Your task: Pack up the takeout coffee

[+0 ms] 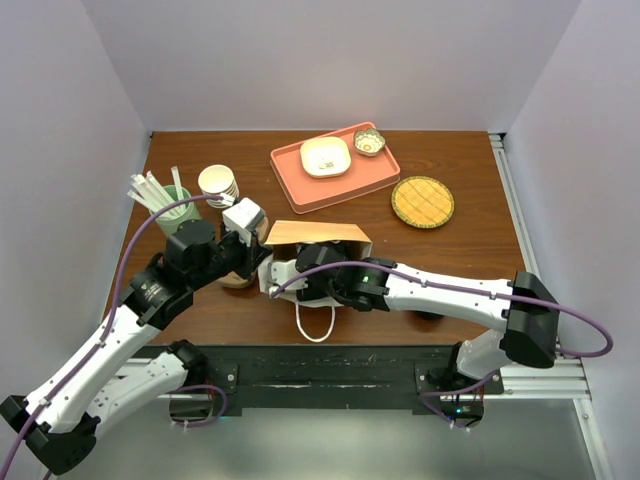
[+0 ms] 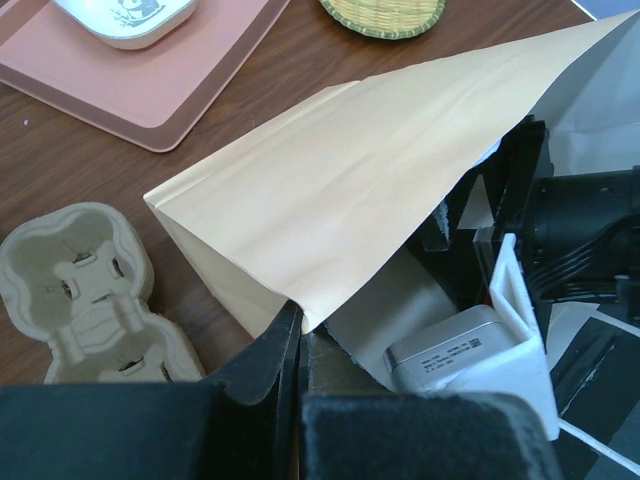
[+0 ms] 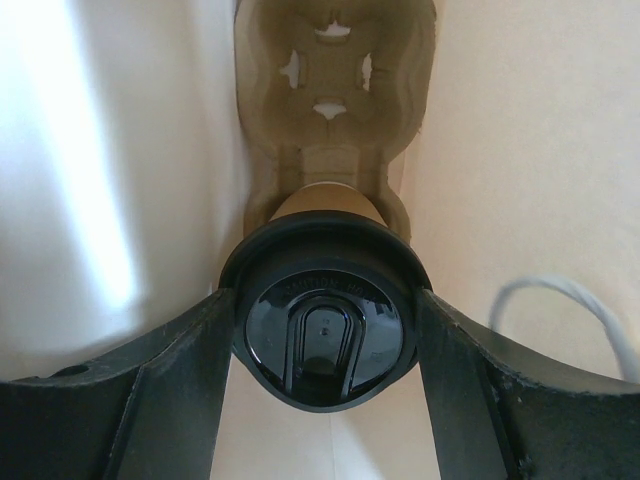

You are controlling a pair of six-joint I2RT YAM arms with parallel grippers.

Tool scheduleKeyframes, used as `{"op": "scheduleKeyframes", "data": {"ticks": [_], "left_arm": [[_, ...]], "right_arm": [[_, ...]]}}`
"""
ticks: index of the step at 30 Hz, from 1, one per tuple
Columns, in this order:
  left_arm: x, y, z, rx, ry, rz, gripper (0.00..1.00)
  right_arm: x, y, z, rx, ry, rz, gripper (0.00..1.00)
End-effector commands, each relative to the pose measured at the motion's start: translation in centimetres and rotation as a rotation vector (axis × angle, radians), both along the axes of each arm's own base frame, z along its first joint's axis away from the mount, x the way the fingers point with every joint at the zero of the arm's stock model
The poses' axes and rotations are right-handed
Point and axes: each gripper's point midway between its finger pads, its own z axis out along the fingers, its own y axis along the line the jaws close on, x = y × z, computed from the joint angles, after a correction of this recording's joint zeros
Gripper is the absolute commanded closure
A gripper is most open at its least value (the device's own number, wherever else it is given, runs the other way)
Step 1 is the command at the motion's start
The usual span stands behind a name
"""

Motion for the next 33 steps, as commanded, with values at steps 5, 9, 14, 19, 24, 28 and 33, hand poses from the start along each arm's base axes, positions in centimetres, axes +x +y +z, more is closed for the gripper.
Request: {"op": "scheduleKeyframes", "data": {"ticks": [5,9,14,19,24,28,33], "left_arm": [[-0.1,-0.7,1.6,-0.047,-0.059,-0.038,1.00],[0.0,-0.7,1.5,-0.044,-0.057,-0.034,1.00],[0.1,-0.7,1.4,-0.041,-0.056,-0.034,1.00],[0.1,-0.8,1.3,-0.041,-0.054,-0.037,1.00],[0.1,-0.9,1.4,-0.042,-0.058,-0.041,1.00],[0.0,-1.1,1.6,-0.051,-0.061,-0.053,1.00],[0.0,-1.2,1.8,-0.058,-0.064,-0.059,1.00]], "right_arm": [[1.2,0.2,1.7,0.053,-0.063,-0.047,0.55],[1.3,-0.2,2.6,0.061,-0.086,-0.060,0.55],[1.3,-0.8,2.6,0.061,-0.093,-0.073,0.56],[1.1,-1.2,1.8,0.069,-0.067,-0.085,0.55],[1.4,-1.7,1.0,0.060,-0.062,-0.098,0.55],[1.7,-1.7,0.9,0.055,-0.057,-0.100,0.55],[1.7,-1.4,1.8,0.059,-0.052,-0.103,0.55]]}}
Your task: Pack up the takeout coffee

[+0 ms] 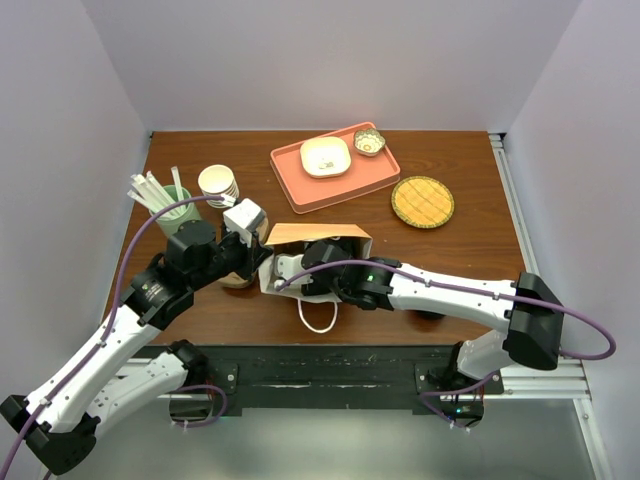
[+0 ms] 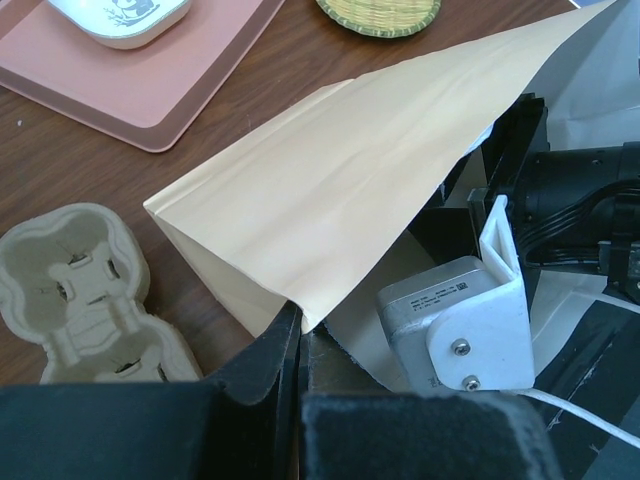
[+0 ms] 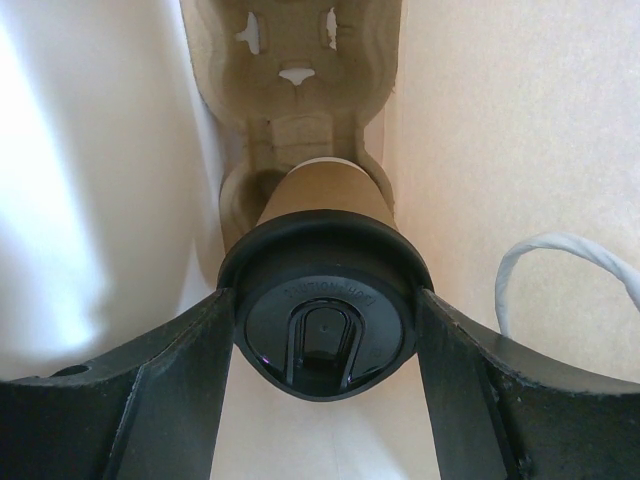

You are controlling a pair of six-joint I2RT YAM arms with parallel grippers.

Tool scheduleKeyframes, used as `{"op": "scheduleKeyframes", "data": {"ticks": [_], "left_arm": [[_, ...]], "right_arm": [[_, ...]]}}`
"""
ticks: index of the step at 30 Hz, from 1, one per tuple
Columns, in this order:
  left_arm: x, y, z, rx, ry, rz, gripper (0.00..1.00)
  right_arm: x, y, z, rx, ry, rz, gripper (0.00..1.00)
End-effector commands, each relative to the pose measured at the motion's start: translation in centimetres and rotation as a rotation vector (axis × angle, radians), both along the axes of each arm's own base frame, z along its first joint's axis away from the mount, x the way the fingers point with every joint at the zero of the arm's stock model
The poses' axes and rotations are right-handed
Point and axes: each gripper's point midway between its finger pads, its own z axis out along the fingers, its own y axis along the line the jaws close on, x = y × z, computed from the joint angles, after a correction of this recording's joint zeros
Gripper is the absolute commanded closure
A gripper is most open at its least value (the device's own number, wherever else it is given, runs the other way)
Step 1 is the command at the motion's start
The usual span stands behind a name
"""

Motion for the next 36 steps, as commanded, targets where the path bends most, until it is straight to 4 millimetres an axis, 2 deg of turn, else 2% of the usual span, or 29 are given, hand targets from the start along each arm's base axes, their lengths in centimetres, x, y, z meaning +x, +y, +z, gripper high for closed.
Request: {"op": "scheduleKeyframes", "data": {"ticks": [1,9,19,27,36], "left_arm": [[0.1,-1.1,1.9,-0.055,-0.063,-0.048,1.00],[0.2,-1.1,1.3,-0.048,-0.056,-0.041,1.00],[0.5,-1.1,0.8,-0.027,-0.056,-0.039,1.00],[0.9,-1.0,0.5,-0.007,-0.054,-0.024,1.00],[1.0,-1.2,0.4,-0.003,-0.051,-0.027,1.00]], "right_arm": [[0.7,0.2,2.3,0.060,-0.027,-0.035,0.55],[1.1,0.7,4.2,0.081,-0.061,-0.030,0.56],[1.0,0.2,3.9,0.051,-0.054,-0.026,0.57],[0.7,0.8,5.2,0.121,-0.050,-0.013,0.57],[0.4,0.5,5.4,0.145,-0.044,-0.014,0.57]]}}
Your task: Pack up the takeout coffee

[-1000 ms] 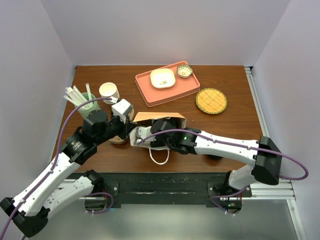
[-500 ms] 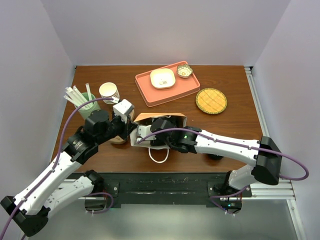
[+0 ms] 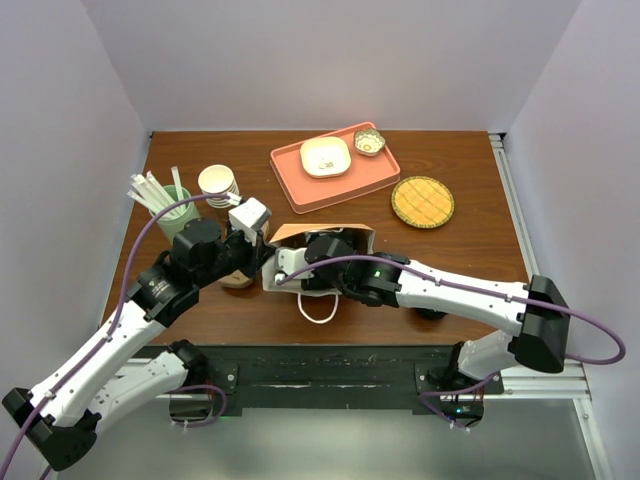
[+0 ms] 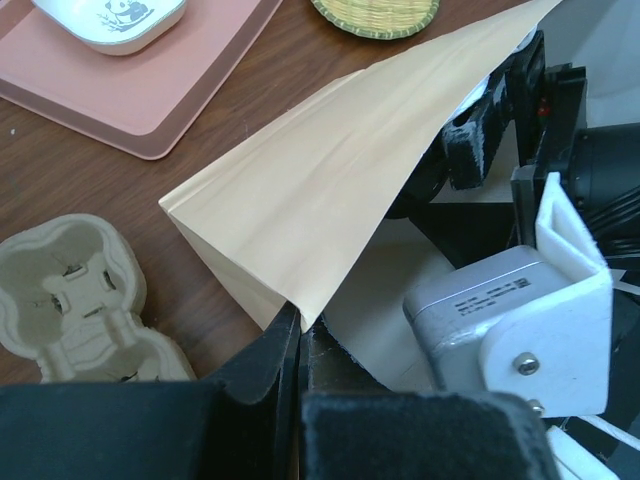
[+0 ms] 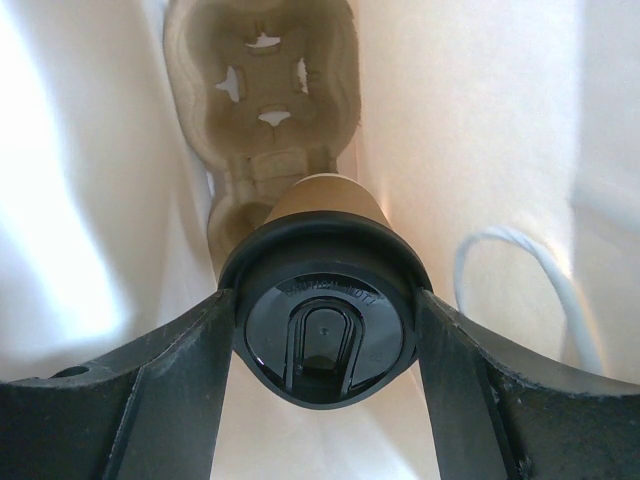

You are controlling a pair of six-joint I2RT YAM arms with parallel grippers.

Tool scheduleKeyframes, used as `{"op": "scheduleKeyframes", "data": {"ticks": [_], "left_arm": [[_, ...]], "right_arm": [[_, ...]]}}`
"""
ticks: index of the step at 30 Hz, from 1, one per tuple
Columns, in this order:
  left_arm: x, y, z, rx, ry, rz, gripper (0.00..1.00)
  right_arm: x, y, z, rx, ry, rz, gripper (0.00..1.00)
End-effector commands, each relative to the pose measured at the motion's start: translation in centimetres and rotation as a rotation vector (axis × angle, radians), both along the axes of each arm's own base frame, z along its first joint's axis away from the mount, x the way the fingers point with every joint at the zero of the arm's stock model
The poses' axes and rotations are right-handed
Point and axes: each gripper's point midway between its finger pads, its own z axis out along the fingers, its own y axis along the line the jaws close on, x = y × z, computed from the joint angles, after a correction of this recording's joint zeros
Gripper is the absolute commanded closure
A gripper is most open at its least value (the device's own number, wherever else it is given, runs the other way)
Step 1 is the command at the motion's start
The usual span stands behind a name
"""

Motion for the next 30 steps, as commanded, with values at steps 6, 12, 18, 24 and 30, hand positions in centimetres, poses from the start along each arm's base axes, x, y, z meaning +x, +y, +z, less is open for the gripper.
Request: {"op": "scheduleKeyframes", "data": {"ticks": [6,12,18,24,30], "left_arm": [[0.4,-0.5,0.8,0.001,-0.046,-0.017,1.00],[0.4,-0.6,0.9,0.002,-0.051,-0.019,1.00],[0.8,-0.6,1.8,-0.001,-0.096,-0.019,1.00],[0.9,-1.1,3.1,-0.030,-0.125,-0.035,1.00],[0.2,-2.0,4.2,-0.082,-0.128,-0.086,1.00]], "right_arm": [[0.1,-1.0,2.5,0.054,-0.036,-0.031,0.58],[-0.2,-1.7,1.4,0.003,-0.011,-0.036,0.58],[-0.4,-1.7,-0.1,-0.003,0.017,-0.035,0.58],[-0.4,-1.5,-0.9,0.003,0.039,-0.031,0.58],[0.0,-1.2,-1.4,0.019,0.030,-0.046,0.59]]}}
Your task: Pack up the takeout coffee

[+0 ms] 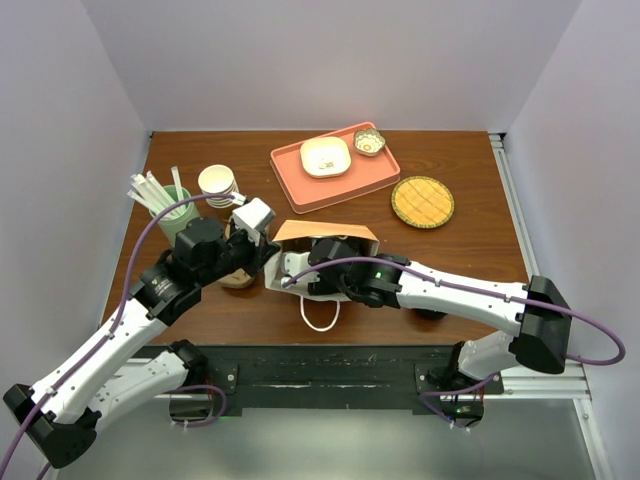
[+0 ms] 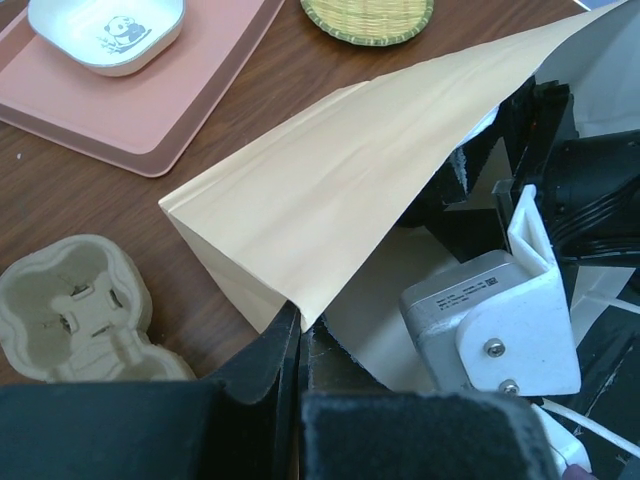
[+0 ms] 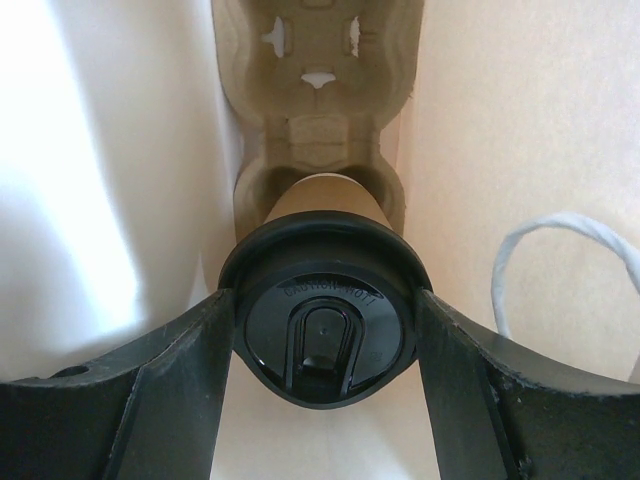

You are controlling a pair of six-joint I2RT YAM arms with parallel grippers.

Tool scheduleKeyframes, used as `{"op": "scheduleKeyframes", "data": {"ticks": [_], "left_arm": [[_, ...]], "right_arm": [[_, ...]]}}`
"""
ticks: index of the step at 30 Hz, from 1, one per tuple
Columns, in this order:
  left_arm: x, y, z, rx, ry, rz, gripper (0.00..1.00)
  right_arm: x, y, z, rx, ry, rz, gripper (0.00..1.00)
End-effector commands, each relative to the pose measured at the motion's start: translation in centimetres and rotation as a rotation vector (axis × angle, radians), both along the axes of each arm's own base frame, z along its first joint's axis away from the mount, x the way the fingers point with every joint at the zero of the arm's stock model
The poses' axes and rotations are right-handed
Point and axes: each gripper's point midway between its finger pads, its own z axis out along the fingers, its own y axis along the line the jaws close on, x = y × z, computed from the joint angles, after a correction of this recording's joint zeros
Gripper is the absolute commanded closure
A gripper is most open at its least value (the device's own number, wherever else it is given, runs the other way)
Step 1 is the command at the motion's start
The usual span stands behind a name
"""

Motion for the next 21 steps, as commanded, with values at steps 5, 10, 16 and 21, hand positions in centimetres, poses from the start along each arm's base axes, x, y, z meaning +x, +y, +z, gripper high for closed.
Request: {"op": "scheduleKeyframes", "data": {"ticks": [5,10,16,21], "left_arm": [[-0.7,-1.9,4.2,-0.123,-0.077,-0.087,1.00],[-1.1,-2.0,4.2,-0.144,-0.075,-0.103,1.00],[-1.4,-2.1,3.9,-0.149,-0.068,-0.113,1.00],[-1.5,-2.1,3.8,-0.153,-0.066,-0.117,1.00]], "right_arm": [[1.3,0.2,0.0,0.069,-0.047,-0.040,0.60],[2.2,0.0,-0.4,0.093,-0.049,-0.058,0.60],[2.1,0.4,-1.0,0.106,-0.034,-0.052,0.60],[2.8,0.6,-0.8,0.080,-0.056,-0.068,0.60]]}}
